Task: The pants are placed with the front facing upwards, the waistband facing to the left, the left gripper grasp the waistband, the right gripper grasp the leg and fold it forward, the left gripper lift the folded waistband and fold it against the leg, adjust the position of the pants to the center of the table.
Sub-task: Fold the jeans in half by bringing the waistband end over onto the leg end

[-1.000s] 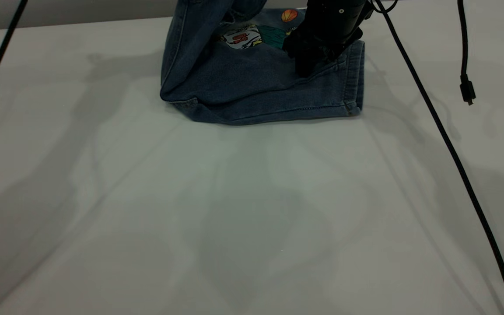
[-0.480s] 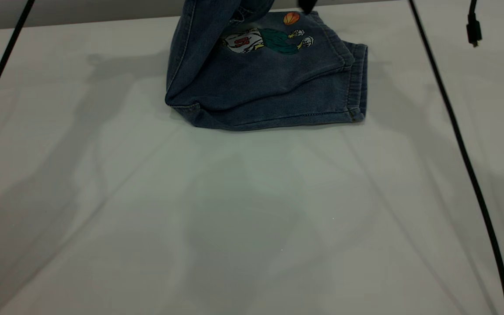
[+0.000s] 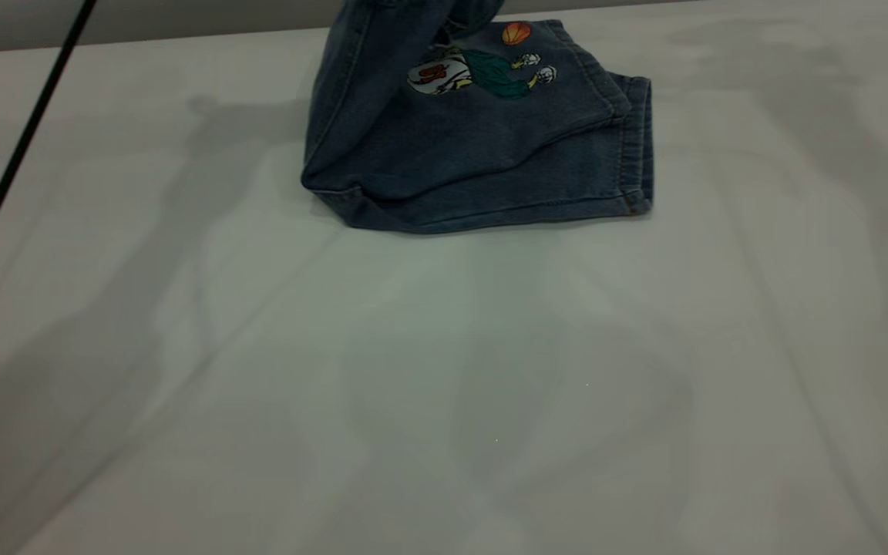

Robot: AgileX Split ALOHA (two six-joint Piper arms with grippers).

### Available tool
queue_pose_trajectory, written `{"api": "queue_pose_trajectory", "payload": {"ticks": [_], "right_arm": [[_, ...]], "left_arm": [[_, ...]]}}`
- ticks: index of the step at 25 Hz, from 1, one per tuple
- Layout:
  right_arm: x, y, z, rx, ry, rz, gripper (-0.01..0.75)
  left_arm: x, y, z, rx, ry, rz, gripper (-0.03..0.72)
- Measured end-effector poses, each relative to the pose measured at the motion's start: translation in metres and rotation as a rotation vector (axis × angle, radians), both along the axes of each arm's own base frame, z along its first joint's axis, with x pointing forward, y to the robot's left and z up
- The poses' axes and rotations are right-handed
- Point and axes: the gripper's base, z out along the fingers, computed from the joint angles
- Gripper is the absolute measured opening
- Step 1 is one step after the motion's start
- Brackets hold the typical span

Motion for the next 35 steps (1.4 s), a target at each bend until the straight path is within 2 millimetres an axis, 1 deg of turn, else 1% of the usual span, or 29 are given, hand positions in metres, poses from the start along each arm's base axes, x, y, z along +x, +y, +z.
{"api": "queue_pose_trajectory", "payload": {"ticks": [1, 3, 5, 9, 13, 17, 20, 22, 23, 25, 29, 31, 33, 35], "right_arm": [[0.000, -0.014, 0.004, 0.000, 0.004, -0.027, 0.386], [-0.001, -0.034, 0.009, 0.003, 0.019, -0.072, 0.386], [-0.003, -0.047, 0.013, 0.003, 0.035, -0.097, 0.386], [-0.004, -0.046, 0.013, 0.017, 0.050, -0.099, 0.386], [-0.005, -0.044, 0.014, 0.040, 0.050, -0.098, 0.386], [-0.005, -0.040, 0.014, 0.083, 0.052, -0.096, 0.386], [-0.004, -0.040, 0.014, 0.083, 0.049, -0.096, 0.386], [-0.004, -0.040, 0.014, 0.090, 0.046, -0.096, 0.386], [-0.004, -0.039, 0.014, 0.100, 0.046, -0.095, 0.386], [-0.003, -0.038, 0.014, 0.105, 0.040, -0.093, 0.386], [-0.002, -0.038, 0.015, 0.105, 0.026, -0.092, 0.386], [-0.002, -0.038, 0.015, 0.105, 0.023, -0.092, 0.386], [-0.002, -0.038, 0.015, 0.105, 0.025, -0.091, 0.386], [-0.002, -0.038, 0.015, 0.103, 0.025, -0.087, 0.386]], "left_arm": [[-0.003, -0.006, 0.000, 0.002, -0.003, -0.015, 0.066], [-0.008, -0.018, 0.000, 0.005, -0.022, -0.054, 0.066], [-0.014, -0.033, -0.003, 0.007, -0.031, -0.094, 0.066], [-0.023, -0.061, -0.018, 0.042, -0.059, -0.152, 0.066], [-0.026, -0.086, -0.040, 0.070, -0.111, -0.153, 0.066], [-0.027, -0.101, -0.061, 0.076, -0.171, -0.174, 0.070], [-0.028, -0.111, -0.076, 0.083, -0.214, -0.200, 0.092], [-0.030, -0.118, -0.084, 0.088, -0.230, -0.204, 0.131], [-0.030, -0.121, -0.087, 0.086, -0.233, -0.197, 0.164], [-0.030, -0.125, -0.089, 0.080, -0.248, -0.177, 0.256], [-0.030, -0.132, -0.086, 0.048, -0.266, -0.142, 0.440], [-0.029, -0.135, -0.083, 0.002, -0.257, -0.112, 0.512], [-0.027, -0.137, -0.078, -0.057, -0.250, -0.063, 0.549], [-0.026, -0.138, -0.074, -0.101, -0.238, -0.036, 0.563]]}}
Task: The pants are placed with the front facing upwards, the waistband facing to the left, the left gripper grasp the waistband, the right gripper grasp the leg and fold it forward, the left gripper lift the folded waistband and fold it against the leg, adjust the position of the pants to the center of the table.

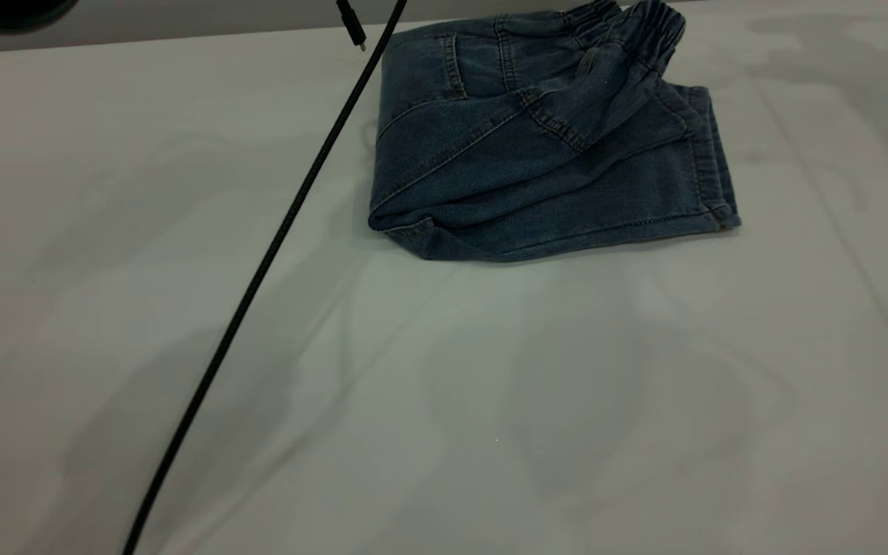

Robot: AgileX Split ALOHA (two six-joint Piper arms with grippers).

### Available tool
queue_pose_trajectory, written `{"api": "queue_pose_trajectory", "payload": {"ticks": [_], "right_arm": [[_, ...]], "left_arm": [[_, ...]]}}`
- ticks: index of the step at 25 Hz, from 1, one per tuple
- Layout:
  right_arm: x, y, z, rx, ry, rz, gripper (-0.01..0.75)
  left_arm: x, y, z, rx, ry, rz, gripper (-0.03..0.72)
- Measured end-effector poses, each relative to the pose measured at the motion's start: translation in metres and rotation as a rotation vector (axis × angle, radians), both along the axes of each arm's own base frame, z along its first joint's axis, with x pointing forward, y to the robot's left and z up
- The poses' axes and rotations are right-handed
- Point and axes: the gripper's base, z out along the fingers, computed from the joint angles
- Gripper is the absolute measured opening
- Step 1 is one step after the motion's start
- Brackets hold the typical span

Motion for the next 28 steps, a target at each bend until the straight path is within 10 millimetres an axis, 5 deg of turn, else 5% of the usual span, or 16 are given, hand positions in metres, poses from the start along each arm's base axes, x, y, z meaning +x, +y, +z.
{"api": "queue_pose_trajectory", "payload": {"ticks": [6, 11, 19, 28], "right_arm": [[0.001, 0.000, 0.000, -0.004, -0.005, 0.010, 0.386], [0.001, 0.001, 0.000, 0.002, -0.010, 0.021, 0.386], [0.003, 0.005, 0.001, 0.039, -0.038, 0.039, 0.386], [0.003, 0.008, 0.002, 0.078, -0.041, 0.038, 0.386]], "left_arm": [[-0.002, 0.011, 0.036, -0.010, -0.031, -0.072, 0.569], [-0.008, 0.027, 0.063, 0.171, -0.062, -0.141, 0.571], [0.000, 0.058, 0.012, 0.669, -0.042, -0.133, 0.571], [0.002, 0.042, -0.036, 0.690, -0.062, -0.127, 0.571]]}}
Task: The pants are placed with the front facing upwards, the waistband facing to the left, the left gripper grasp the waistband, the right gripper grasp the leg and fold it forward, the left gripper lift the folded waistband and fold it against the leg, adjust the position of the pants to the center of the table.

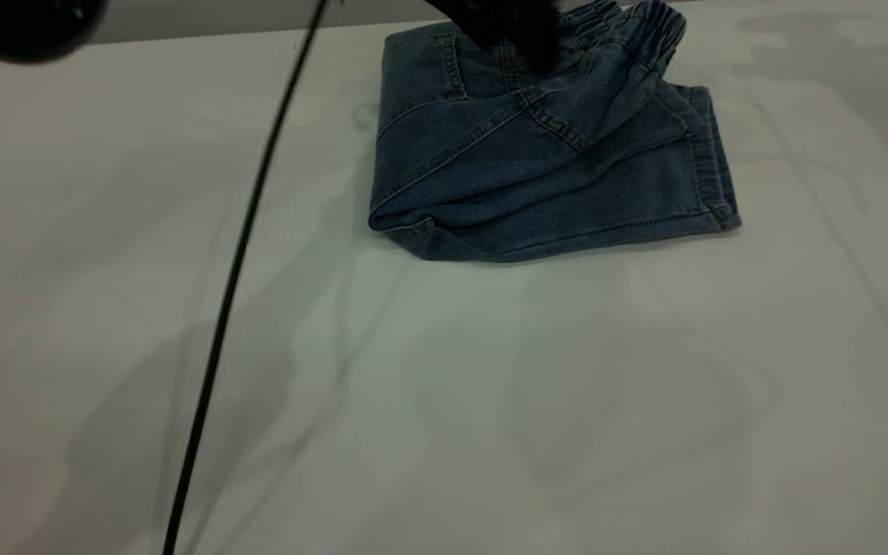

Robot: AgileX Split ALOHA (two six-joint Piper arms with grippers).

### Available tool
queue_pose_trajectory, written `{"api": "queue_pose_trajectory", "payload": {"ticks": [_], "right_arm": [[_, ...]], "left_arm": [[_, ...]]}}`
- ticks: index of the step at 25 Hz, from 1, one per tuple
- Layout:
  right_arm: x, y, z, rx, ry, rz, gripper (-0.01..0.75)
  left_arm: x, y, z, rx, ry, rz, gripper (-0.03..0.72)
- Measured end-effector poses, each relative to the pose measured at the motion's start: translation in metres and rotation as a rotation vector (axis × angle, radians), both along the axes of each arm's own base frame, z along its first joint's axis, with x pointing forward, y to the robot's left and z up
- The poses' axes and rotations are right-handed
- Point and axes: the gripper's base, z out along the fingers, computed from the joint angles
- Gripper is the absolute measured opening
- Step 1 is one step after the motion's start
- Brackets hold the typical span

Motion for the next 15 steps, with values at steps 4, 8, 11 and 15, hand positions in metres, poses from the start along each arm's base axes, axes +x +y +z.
{"api": "queue_pose_trajectory", "payload": {"ticks": [4, 8, 11, 15], "right_arm": [[0.000, 0.000, 0.000, 0.004, 0.001, 0.000, 0.386], [-0.001, 0.000, 0.000, 0.005, 0.008, 0.001, 0.386], [-0.001, 0.000, 0.000, 0.004, 0.013, 0.002, 0.386], [-0.001, 0.000, -0.001, 0.004, 0.014, 0.003, 0.386]], "left_arm": [[-0.008, -0.014, -0.013, 0.011, 0.005, -0.026, 0.571], [-0.010, -0.018, -0.029, 0.030, 0.011, -0.034, 0.571], [-0.011, -0.017, -0.041, 0.042, 0.026, -0.036, 0.571], [-0.011, -0.015, -0.050, 0.072, 0.025, -0.047, 0.571]]}}
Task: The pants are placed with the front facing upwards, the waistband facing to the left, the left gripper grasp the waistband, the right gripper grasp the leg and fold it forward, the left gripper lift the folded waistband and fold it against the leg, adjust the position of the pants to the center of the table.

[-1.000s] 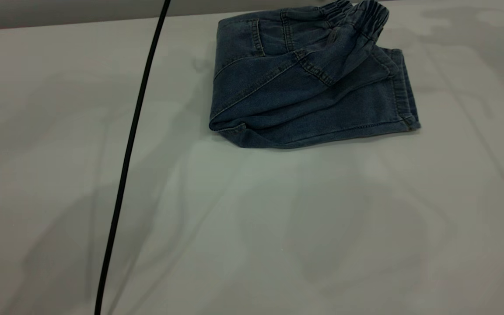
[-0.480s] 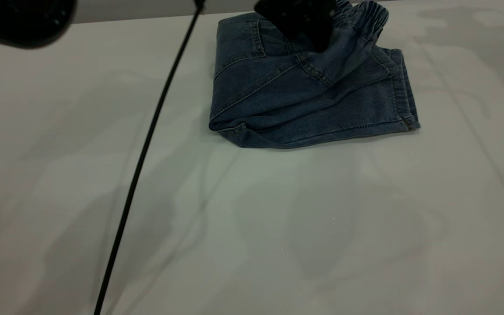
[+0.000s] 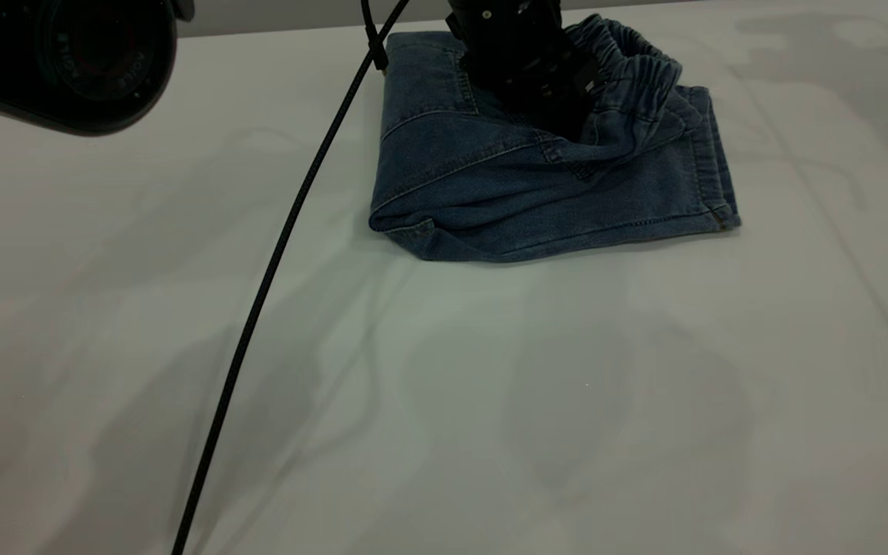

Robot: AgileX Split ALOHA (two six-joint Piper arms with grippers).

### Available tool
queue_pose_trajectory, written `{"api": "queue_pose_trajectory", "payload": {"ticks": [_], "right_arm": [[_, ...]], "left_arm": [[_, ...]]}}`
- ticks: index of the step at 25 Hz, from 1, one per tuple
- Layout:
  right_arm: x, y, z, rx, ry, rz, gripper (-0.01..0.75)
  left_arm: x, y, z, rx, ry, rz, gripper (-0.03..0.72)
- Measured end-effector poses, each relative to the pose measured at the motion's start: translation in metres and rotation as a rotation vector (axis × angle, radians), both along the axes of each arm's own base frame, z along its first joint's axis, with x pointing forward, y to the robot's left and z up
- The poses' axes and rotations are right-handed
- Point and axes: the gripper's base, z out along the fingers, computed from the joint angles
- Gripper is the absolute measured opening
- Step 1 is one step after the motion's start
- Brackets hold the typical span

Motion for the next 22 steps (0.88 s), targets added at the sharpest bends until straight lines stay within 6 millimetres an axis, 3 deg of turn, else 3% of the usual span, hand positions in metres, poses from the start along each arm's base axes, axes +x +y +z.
{"api": "queue_pose_trajectory", "payload": {"ticks": [12, 18, 22], "right_arm": [[0.001, 0.000, 0.000, -0.006, -0.011, 0.010, 0.386], [0.003, 0.000, 0.001, -0.010, -0.034, 0.014, 0.386], [0.004, 0.000, 0.002, -0.012, -0.047, 0.016, 0.386]], "left_arm": [[-0.001, 0.003, -0.006, 0.000, 0.084, 0.189, 0.571], [-0.007, -0.003, -0.007, -0.010, 0.148, 0.344, 0.571], [-0.015, -0.010, -0.007, 0.004, 0.185, 0.358, 0.571]]}}
